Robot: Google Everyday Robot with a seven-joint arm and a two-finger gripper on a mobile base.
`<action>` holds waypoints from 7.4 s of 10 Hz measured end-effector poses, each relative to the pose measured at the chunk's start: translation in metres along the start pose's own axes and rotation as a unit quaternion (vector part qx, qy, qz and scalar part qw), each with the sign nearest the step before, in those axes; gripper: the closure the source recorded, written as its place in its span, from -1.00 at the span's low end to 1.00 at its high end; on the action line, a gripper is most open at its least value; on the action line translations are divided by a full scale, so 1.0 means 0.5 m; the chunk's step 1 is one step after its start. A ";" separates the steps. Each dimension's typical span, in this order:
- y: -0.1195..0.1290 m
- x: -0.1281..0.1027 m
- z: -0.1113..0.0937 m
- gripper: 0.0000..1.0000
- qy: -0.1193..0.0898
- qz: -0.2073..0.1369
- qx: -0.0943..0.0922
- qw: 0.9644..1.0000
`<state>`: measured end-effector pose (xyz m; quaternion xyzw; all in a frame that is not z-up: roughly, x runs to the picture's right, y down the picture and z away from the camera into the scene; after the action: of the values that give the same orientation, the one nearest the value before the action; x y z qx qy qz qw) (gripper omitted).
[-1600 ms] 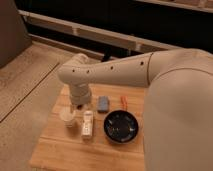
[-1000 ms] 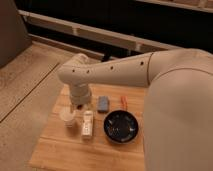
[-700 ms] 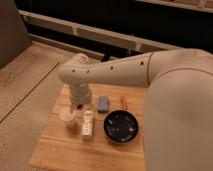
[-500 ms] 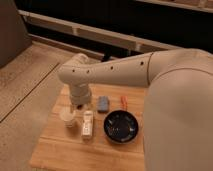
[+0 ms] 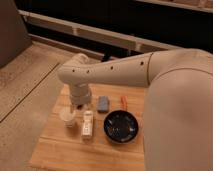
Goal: Place the eraser on the white sponge
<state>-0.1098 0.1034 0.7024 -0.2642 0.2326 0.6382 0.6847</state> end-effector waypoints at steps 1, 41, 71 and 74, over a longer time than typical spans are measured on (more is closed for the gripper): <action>0.000 0.000 0.000 -0.30 0.000 0.000 0.000 1.000; 0.035 -0.380 0.350 0.65 0.147 -0.098 -0.088 0.980; -0.218 -0.237 0.171 1.00 0.050 0.124 -0.013 0.991; -0.210 -0.254 0.204 1.00 0.066 0.110 -0.028 0.991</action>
<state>-0.0168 0.0704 0.8694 -0.2981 0.2869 0.6970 0.5856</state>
